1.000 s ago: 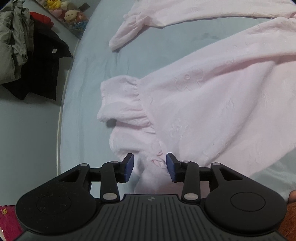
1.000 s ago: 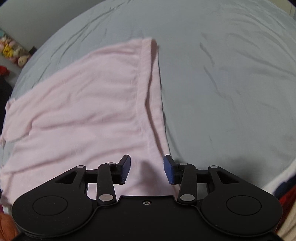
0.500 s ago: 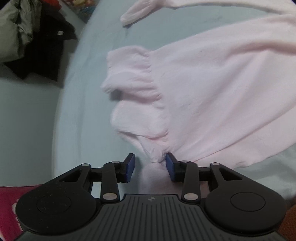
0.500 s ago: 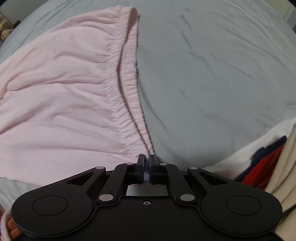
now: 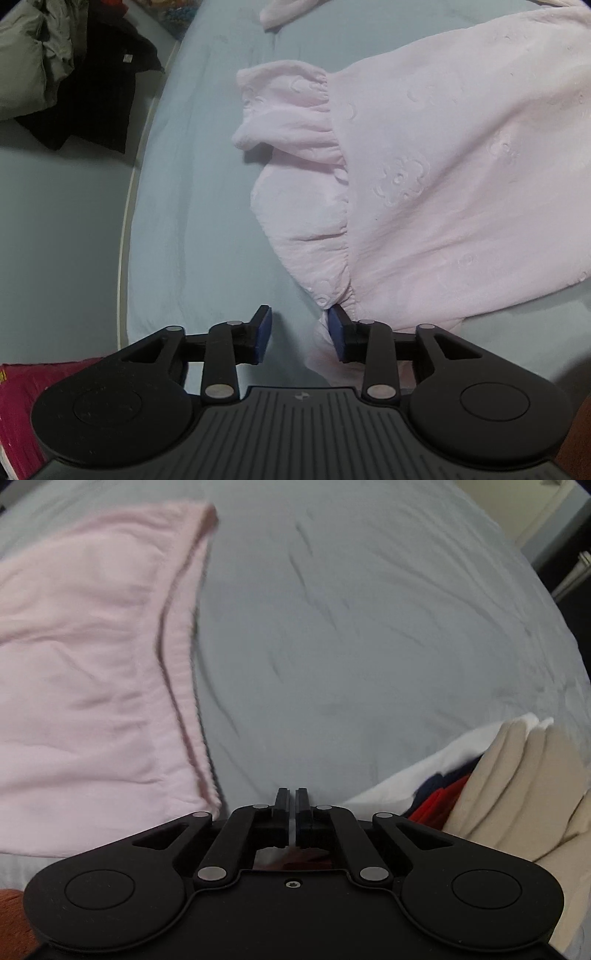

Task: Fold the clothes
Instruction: 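Grasp the elastic waistband with the right gripper, pull it straight, release, then move both open grippers over the spread pink pants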

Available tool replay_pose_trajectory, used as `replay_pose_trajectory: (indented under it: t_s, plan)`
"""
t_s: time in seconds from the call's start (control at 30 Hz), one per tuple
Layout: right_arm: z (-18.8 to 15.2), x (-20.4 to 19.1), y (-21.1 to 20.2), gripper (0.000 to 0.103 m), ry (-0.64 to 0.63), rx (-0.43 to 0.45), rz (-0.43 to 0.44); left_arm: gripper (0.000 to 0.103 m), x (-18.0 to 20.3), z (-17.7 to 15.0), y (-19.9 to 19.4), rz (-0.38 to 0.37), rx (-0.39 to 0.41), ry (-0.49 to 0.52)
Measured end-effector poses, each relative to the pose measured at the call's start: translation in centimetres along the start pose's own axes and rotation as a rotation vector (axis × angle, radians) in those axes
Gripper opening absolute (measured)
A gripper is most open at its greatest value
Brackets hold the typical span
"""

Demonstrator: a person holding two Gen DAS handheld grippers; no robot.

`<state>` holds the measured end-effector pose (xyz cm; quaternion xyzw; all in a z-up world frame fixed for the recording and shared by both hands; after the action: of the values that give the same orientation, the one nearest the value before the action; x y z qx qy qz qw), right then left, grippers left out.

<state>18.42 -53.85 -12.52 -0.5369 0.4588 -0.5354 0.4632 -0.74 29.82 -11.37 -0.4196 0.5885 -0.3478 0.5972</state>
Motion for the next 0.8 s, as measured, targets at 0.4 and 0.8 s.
replay_pose_trajectory:
  t_s: [0.4,0.8]
  plan:
    - [3.4,-6.6,-3.3,0.026,-0.154,0.070,0.048,0.042,-2.9,5.3,-7.3,0.093,0.185,0.056]
    - [5.6,-16.3,-2.3,0.032,-0.353,-0.002,0.200,0.042,-0.7,18.2,-9.6,0.232,0.367,0.300]
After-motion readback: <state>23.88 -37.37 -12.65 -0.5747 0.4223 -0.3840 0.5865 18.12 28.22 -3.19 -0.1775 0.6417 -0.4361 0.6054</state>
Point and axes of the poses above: each gripper's, at about its wrist camera, not at the fingertips, and y roughly the way its jaws point, x to its right, z to its top, the point moved 10 cm from there along y, roughly the way its jaws point, and after that the axes turned 14 degrees about -x, right-handed, at the moved point
